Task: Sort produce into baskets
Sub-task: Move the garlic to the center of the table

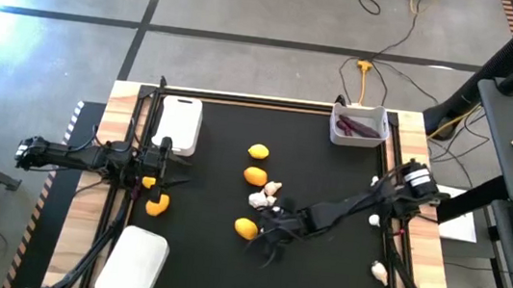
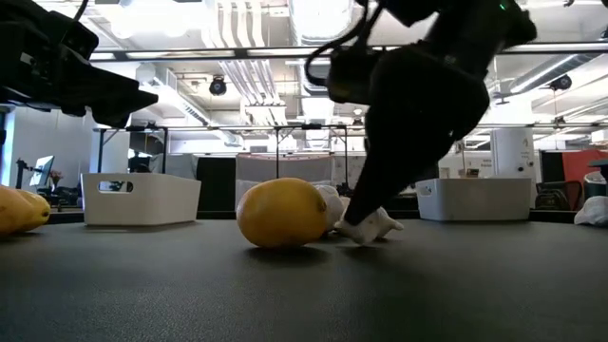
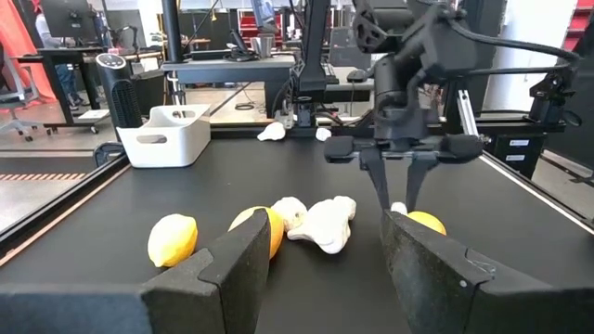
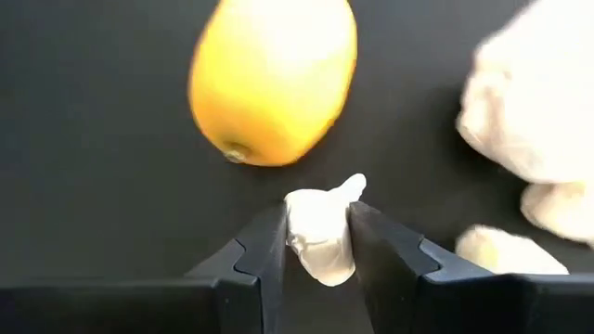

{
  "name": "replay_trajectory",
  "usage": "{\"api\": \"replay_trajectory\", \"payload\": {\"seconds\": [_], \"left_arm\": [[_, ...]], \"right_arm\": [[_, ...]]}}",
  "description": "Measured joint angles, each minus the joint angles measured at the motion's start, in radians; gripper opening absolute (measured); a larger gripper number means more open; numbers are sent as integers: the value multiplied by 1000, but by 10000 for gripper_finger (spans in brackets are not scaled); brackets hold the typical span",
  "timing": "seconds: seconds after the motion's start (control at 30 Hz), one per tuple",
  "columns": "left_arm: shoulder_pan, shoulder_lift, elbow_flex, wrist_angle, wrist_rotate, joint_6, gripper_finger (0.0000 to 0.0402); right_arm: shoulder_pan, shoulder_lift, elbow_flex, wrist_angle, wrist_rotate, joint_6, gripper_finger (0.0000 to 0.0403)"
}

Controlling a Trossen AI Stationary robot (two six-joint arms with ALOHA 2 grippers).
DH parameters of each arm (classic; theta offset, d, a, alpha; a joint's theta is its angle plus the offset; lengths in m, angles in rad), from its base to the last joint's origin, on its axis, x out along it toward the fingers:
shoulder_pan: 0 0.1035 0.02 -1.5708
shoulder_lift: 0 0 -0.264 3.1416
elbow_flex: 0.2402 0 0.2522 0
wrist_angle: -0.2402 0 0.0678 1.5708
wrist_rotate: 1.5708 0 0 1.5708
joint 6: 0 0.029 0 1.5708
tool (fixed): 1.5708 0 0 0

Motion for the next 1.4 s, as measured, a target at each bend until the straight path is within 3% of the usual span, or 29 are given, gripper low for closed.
{"api": "replay_trajectory", "payload": {"seconds": [0.3,0.53,0.8,0.97,1.27,1.4], "left_arm": [[0,0,0,0,0,0,190],[0,0,0,0,0,0,190],[0,1,0,0,0,0,190],[0,4,0,0,0,0,190],[0,5,0,0,0,0,190],[0,5,0,0,0,0,190]], "right_arm": [[0,9,119,-305,231,50,190],[-4,-134,120,-405,247,54,235],[-74,-328,27,-974,292,347,280],[-151,-431,-145,-1125,169,437,301],[-415,-466,-348,-1109,-43,258,309],[-522,-424,-350,-1101,-47,179,307]]}}
